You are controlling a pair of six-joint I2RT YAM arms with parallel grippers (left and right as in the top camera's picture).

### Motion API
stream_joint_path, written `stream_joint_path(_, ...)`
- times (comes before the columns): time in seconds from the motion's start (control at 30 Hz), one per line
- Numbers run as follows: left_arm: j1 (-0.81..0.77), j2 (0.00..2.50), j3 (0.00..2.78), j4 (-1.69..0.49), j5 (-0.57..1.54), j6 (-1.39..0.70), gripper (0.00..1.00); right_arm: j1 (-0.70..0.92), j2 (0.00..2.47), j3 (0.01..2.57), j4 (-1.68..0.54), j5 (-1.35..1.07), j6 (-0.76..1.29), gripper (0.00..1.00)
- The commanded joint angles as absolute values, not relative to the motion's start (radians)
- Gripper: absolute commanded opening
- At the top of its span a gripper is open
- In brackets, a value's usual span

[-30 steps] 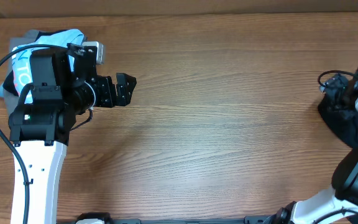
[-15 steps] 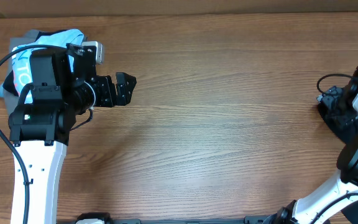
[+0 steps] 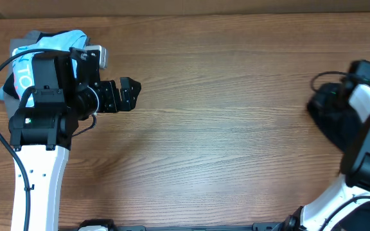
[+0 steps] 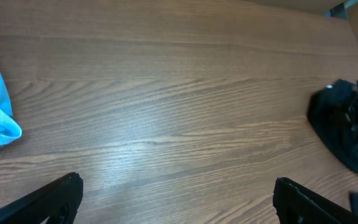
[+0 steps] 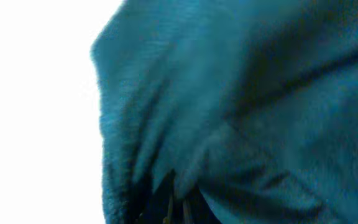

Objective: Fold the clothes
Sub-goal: 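Drag the black t-shirt leftward to the table center with the right gripper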

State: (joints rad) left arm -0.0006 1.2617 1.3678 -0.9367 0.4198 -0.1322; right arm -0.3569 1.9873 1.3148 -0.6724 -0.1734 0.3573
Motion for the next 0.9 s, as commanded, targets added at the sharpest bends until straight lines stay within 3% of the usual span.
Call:
stream_joint_path(0.0,-0.004,1.267,1.401,-0.938,0.425,-0.146,1.0,-0.201,1.866,1.33,-0.682,-0.275,0.29,0.04)
stream_joint_path(0.3,0.013,1.267,1.531,-0.967,0.339,-0.141,1.0,0.327,1.821,1.33,-0.705,-0.287,0.276,0.07)
stream_joint_path(0.43,0.013,1.267,1.574,-0.979,0.33,-0.135,1.0,0.48,1.821,1.355,-0.698,-0.21,0.276,0.43)
stream_joint_path(0.6,0.013,1.268,1.579,-0.98,0.401,-0.136,1.0,0.462,1.776,1.459,-0.796,-0.104,0.276,0.57)
stream_joint_path(0.87,-0.115,1.38,1.579,-0.988,0.434,-0.078,1.0,0.242,1.602,1.601,-0.898,-0.105,0.277,0.68)
